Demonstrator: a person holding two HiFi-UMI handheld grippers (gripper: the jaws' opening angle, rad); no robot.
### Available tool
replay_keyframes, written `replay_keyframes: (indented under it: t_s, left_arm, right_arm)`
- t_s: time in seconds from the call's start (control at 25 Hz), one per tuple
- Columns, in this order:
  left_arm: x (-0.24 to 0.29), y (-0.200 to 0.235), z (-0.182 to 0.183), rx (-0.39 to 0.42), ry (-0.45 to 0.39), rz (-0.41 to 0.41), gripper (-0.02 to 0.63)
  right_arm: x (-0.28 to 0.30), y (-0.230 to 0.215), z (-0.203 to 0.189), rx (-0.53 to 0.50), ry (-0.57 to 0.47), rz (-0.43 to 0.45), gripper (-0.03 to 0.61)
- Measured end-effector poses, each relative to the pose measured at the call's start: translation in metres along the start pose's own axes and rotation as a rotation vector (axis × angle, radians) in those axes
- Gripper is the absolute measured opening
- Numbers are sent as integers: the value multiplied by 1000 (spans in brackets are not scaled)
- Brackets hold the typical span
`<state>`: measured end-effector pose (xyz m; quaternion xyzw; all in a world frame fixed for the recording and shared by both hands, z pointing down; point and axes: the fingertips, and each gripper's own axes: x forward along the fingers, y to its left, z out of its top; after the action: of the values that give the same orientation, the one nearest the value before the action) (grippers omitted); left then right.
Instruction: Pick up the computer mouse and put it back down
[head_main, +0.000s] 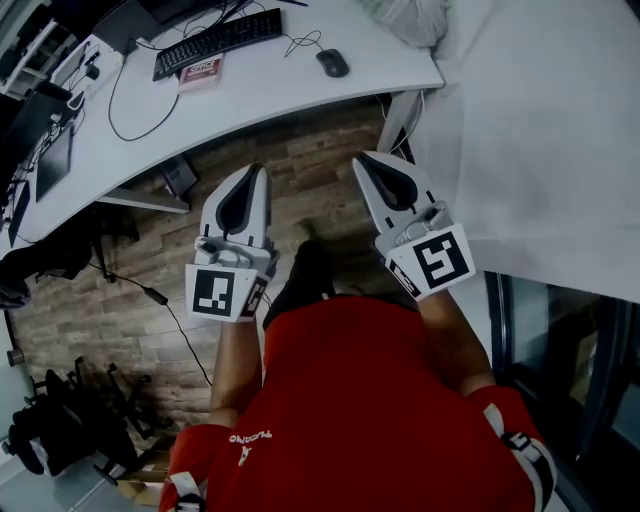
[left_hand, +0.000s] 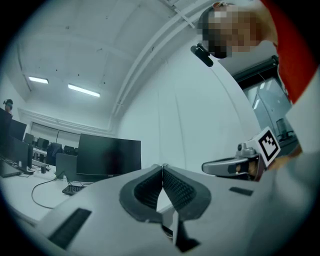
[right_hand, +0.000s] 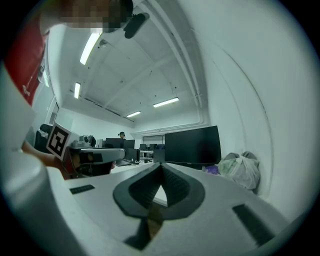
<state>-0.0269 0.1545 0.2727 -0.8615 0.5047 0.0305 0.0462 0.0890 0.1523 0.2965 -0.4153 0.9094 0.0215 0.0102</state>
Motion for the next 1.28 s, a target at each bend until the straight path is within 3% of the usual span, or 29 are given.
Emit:
replay_keyframes:
  t_s: [0.48,0.76,0.92,1.28]
  left_arm:
    - [107,122,-33,-51,25,-130,9]
    - [152,168,-50,-72,35,-214,9]
    - [174,181,-55,-83,21,-224,9]
    - [207,206,-70,-83,26,-186,9]
  right_arm:
    - [144,-59,-29,-22,106,-143,5]
    - [199,-90,-56,-42,191,-244,6]
    - [218,-110,-74,-43,238,-278,6]
    - [255,-148,-126,-64,371,-276,84]
